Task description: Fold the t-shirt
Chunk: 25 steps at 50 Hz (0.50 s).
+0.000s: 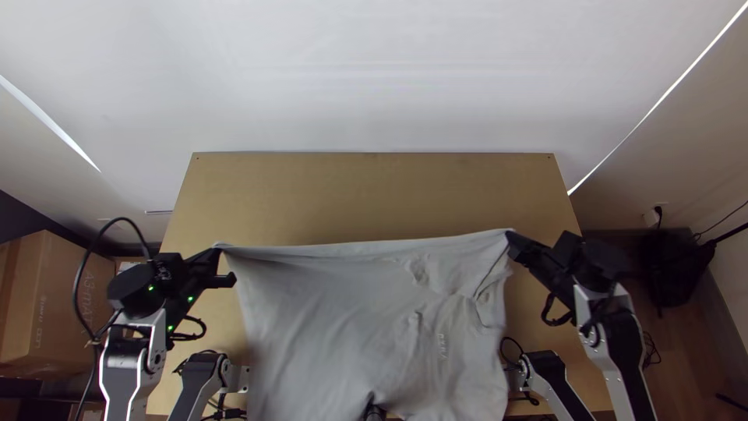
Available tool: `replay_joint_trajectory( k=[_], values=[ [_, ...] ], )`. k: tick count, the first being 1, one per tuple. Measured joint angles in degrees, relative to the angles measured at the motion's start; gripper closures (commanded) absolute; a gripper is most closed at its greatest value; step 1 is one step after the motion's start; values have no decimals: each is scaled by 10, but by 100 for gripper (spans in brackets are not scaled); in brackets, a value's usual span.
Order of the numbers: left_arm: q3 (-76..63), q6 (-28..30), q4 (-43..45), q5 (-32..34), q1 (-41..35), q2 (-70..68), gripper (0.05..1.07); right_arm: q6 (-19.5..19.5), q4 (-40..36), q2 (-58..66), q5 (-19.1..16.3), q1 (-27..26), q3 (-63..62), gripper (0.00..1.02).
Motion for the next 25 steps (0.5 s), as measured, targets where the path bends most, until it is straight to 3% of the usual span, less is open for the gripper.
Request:
replay_joint_trajectory(
  k=[15,25],
  values=[
    [-23,6,168,19,18,183,105,41,189,167,-1,0,-65,100],
    [3,6,246,24,40,362,105,47,219,342,-2,-5,-7,100]
  ],
)
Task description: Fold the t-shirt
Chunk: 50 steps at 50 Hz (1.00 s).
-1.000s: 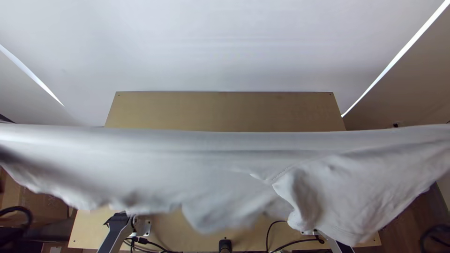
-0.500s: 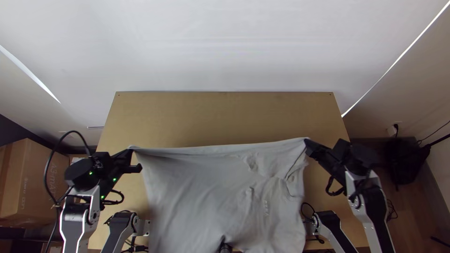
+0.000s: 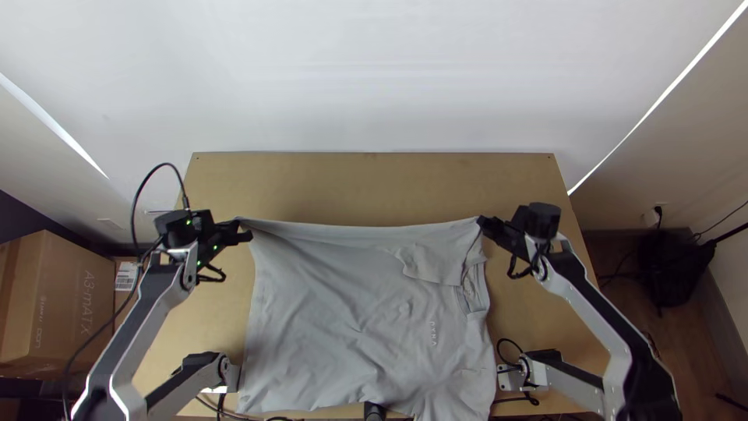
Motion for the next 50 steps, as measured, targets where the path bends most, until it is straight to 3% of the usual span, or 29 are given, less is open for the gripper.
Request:
replay_joint_trajectory(
  k=[33,50],
  values=[
    [358,15,-36,19,8,455,105,-37,1,389,0,-29,347,100],
    [507,14,-86,18,6,567,105,-39,-105,537,6,-30,574,100]
  ],
)
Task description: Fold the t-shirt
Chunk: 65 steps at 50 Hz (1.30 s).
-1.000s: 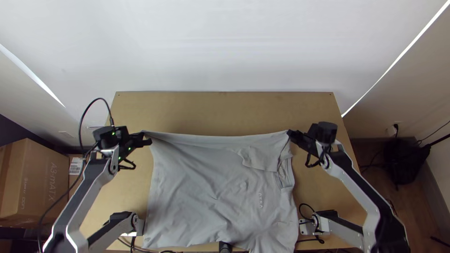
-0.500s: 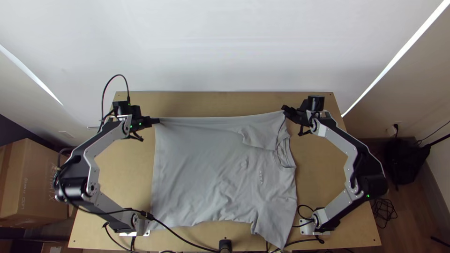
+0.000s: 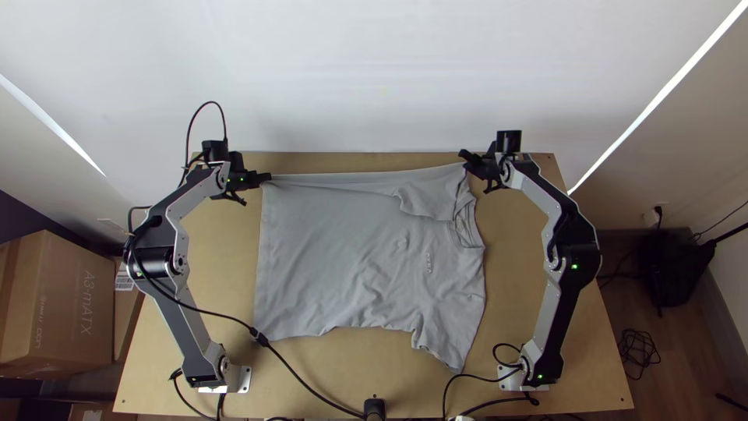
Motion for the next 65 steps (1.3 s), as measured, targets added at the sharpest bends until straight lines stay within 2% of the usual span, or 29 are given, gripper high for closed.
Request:
replay_joint_trajectory(
  k=[11,20,34,65],
  values=[
    [43,-16,-63,1,-1,3,105,0,-84,46,0,0,96,100],
    [50,-20,-103,1,-1,-2,105,1,-118,46,0,1,111,100],
    [17,-26,-108,15,2,-54,105,0,-193,23,5,3,109,100],
    [-221,-37,-29,18,3,-213,105,-12,-197,-115,8,9,-51,100]
  ],
)
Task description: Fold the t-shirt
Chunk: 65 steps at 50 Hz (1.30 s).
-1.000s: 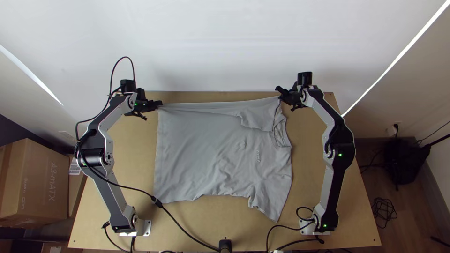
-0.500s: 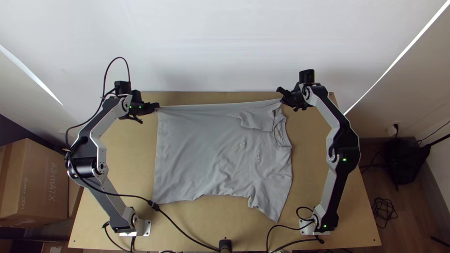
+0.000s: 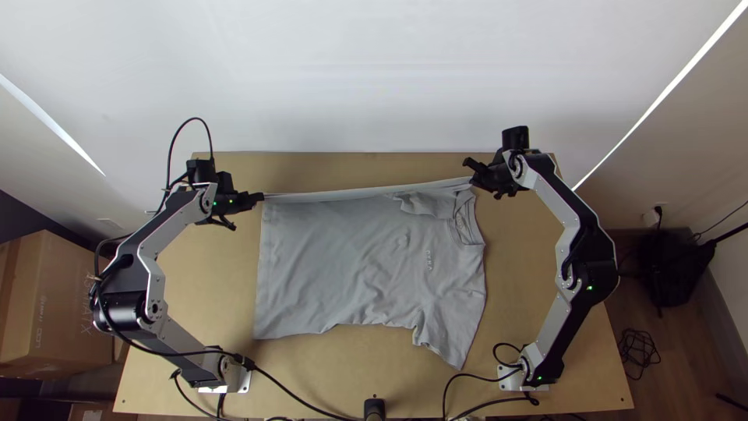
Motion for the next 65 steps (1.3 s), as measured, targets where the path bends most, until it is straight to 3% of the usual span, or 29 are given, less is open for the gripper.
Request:
replay_joint_trajectory(
  k=[15,17,19,24,28,31,34,40,52,65],
  values=[
    [-98,-9,65,-1,-15,-52,105,-2,21,-39,1,1,-96,100],
    [-113,-9,76,-3,-20,-61,105,-2,22,-42,1,2,-106,93],
    [-127,-11,83,-5,-24,-68,102,-2,23,-43,1,4,-117,79],
    [-144,-15,86,-14,-34,-81,79,-3,23,-48,1,5,-137,42],
    [-151,-15,86,-16,-36,-92,51,-3,19,-63,2,4,-158,19],
    [-153,-15,83,-18,-35,-101,29,-3,14,-78,3,2,-171,11],
    [-152,-14,73,-18,-30,-107,20,-3,9,-94,-2,-2,-178,4],
    [-151,-10,48,-17,-11,-113,11,-19,-71,-122,-49,-20,-178,4],
    [-152,5,19,-17,31,-176,11,-58,-122,-244,-61,-78,-244,4],
    [-151,33,-58,-6,33,-295,11,-146,-224,-338,-71,-125,-335,5]
  ],
)
